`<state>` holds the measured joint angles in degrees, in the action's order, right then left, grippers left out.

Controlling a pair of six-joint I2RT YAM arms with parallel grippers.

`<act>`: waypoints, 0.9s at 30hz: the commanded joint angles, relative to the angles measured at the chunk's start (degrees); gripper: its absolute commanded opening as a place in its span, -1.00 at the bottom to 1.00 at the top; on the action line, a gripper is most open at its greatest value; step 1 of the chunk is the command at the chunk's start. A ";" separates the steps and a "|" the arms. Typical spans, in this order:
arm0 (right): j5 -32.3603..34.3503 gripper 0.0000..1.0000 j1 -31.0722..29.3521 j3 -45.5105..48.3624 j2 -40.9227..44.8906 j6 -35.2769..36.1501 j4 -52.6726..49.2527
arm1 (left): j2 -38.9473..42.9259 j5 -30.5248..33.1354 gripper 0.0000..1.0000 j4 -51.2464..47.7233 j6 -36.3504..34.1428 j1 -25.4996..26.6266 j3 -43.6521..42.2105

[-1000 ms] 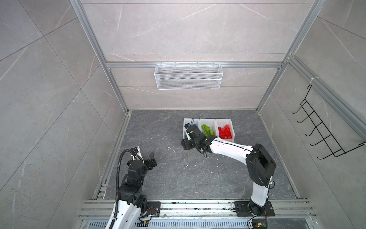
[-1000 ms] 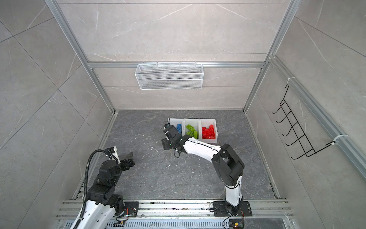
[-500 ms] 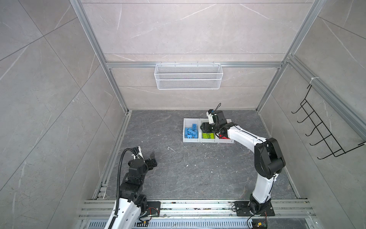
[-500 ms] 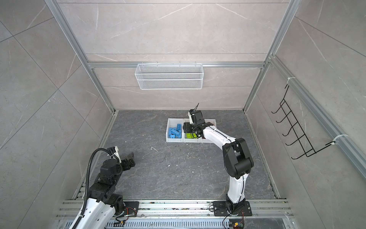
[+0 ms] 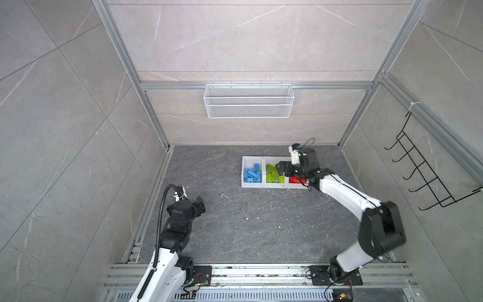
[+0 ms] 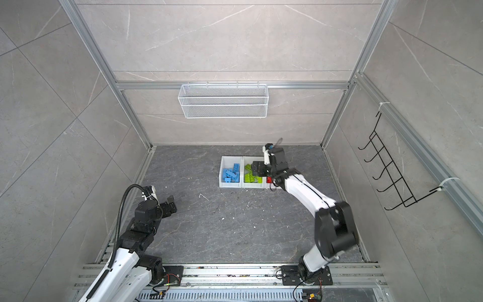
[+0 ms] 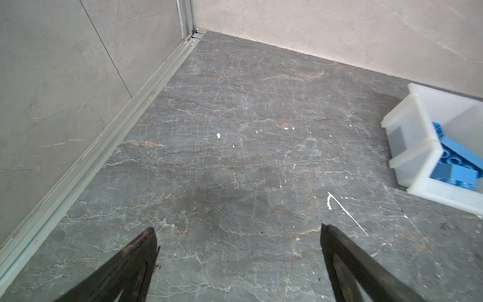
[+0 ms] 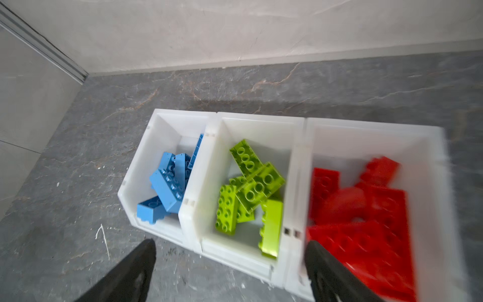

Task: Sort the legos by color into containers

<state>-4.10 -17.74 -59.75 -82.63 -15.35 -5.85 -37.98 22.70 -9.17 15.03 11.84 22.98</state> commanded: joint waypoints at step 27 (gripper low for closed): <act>13.02 1.00 13.76 41.17 2.71 11.97 53.93 | -41.93 -12.73 0.99 56.97 -9.01 -16.95 -5.19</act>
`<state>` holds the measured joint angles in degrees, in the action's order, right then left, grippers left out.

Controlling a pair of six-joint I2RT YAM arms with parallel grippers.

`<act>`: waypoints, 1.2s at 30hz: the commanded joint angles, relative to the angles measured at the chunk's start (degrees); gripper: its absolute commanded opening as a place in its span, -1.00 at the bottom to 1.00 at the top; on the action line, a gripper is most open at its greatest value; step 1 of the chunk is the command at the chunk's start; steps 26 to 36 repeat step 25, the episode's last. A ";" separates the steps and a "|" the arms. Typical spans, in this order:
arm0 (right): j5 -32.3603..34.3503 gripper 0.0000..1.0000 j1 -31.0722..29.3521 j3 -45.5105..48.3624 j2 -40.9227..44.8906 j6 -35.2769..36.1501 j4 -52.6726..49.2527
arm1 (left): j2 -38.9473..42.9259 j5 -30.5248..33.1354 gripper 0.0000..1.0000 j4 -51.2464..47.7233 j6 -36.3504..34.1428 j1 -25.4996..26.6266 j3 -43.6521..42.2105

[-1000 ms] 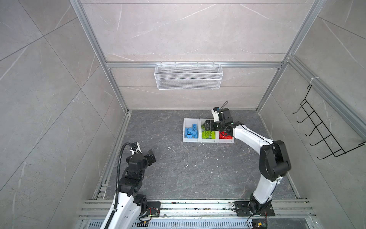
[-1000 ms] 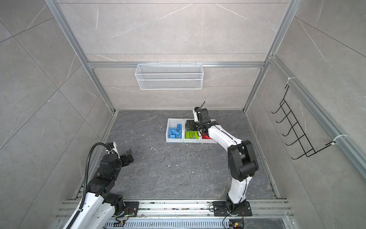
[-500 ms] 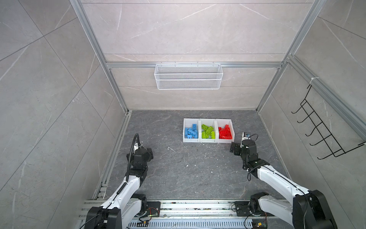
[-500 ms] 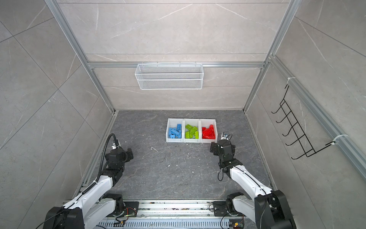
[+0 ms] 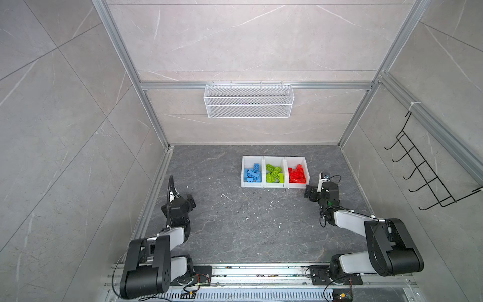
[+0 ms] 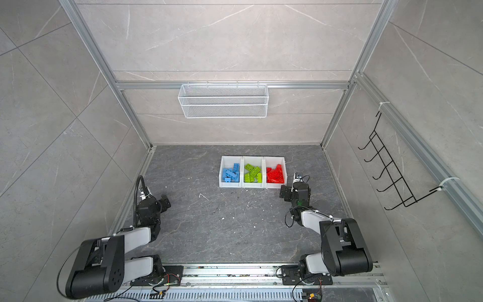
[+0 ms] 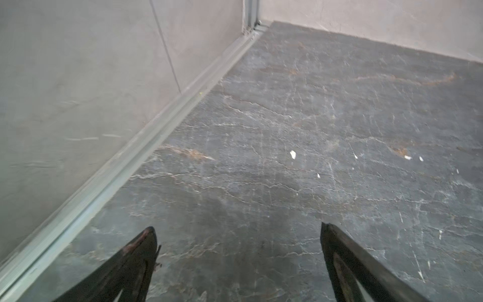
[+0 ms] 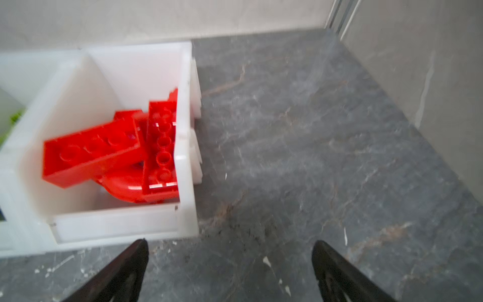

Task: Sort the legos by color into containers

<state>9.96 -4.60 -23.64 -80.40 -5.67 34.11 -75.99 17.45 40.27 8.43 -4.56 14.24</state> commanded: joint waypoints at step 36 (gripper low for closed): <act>-1.87 1.00 1.09 3.86 -6.73 2.98 19.33 | -9.43 -12.75 0.99 9.34 -4.91 -0.36 5.31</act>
